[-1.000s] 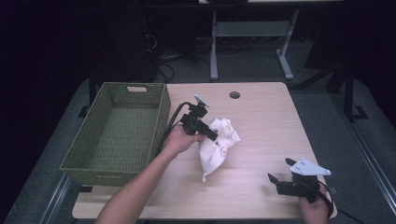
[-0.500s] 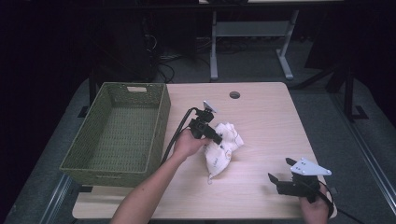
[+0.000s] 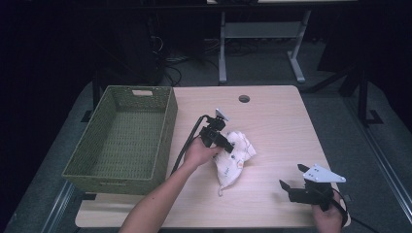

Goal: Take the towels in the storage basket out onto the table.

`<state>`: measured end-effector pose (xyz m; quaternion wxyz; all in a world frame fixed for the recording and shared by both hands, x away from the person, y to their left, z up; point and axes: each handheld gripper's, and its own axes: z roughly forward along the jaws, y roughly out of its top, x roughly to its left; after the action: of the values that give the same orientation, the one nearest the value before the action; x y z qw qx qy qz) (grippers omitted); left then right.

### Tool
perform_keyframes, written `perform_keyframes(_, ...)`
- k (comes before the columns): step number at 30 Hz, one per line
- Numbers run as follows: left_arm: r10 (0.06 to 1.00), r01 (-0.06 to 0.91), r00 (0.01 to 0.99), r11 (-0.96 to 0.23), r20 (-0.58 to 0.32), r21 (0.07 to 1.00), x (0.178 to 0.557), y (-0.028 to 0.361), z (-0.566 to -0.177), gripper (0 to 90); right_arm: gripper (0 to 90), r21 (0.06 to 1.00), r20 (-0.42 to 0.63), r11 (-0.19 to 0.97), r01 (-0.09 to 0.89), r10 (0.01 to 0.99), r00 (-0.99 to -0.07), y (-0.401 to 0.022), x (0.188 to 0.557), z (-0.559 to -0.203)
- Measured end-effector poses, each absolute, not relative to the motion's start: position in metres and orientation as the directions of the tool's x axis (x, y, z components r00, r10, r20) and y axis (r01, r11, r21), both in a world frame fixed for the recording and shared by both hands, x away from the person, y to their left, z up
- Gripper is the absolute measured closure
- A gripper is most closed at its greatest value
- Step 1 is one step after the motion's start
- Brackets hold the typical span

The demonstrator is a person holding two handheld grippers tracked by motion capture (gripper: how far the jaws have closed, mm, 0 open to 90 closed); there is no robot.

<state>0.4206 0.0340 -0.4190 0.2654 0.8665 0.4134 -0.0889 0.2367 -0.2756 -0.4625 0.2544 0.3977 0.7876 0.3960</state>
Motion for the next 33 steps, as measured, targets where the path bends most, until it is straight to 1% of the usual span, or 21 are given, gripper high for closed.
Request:
perform_keyframes(8, 0.665, 0.762, 0.644, -0.516, -0.377, 0.391, 0.420, 0.034, -0.419, 58.4, 13.6, 0.832, -0.094, 0.370, 0.414, 0.828, -0.553, -0.278, 0.237, -0.461)
perform_keyframes(11, 0.662, 0.766, 0.640, -0.504, -0.391, 0.400, 0.420, 0.035, -0.418, 56.5, 13.7, 0.829, -0.098, 0.375, 0.414, 0.827, -0.554, -0.280, 0.238, -0.462)
perform_keyframes(17, 0.659, 0.760, 0.645, -0.501, -0.387, 0.413, 0.419, 0.036, -0.414, 54.1, 13.7, 0.829, -0.094, 0.377, 0.414, 0.823, -0.560, -0.278, 0.238, -0.462)
perform_keyframes(19, 0.658, 0.767, 0.636, -0.480, -0.404, 0.425, 0.419, 0.036, -0.412, 54.1, 13.7, 0.825, -0.098, 0.384, 0.414, 0.819, -0.565, -0.277, 0.238, -0.462)
perform_keyframes(22, 0.659, 0.766, 0.635, -0.467, -0.404, 0.442, 0.418, 0.038, -0.409, 52.9, 13.7, 0.821, -0.097, 0.388, 0.419, 0.817, -0.568, -0.276, 0.238, -0.463)
perform_keyframes(27, 0.652, 0.751, 0.650, -0.469, -0.391, 0.465, 0.416, 0.042, -0.403, 46.4, 13.7, 0.817, -0.091, 0.387, 0.428, 0.818, -0.567, -0.276, 0.240, -0.463)
perform_keyframes(29, 0.649, 0.744, 0.656, -0.471, -0.385, 0.474, 0.416, 0.044, -0.400, 45.2, 13.7, 0.814, -0.097, 0.394, 0.428, 0.817, -0.568, -0.275, 0.240, -0.464)
perform_keyframes(33, 0.637, 0.740, 0.661, -0.464, -0.398, 0.487, 0.412, 0.046, -0.398, 41.0, 13.7, 0.810, -0.098, 0.399, 0.430, 0.814, -0.573, -0.274, 0.241, -0.465)
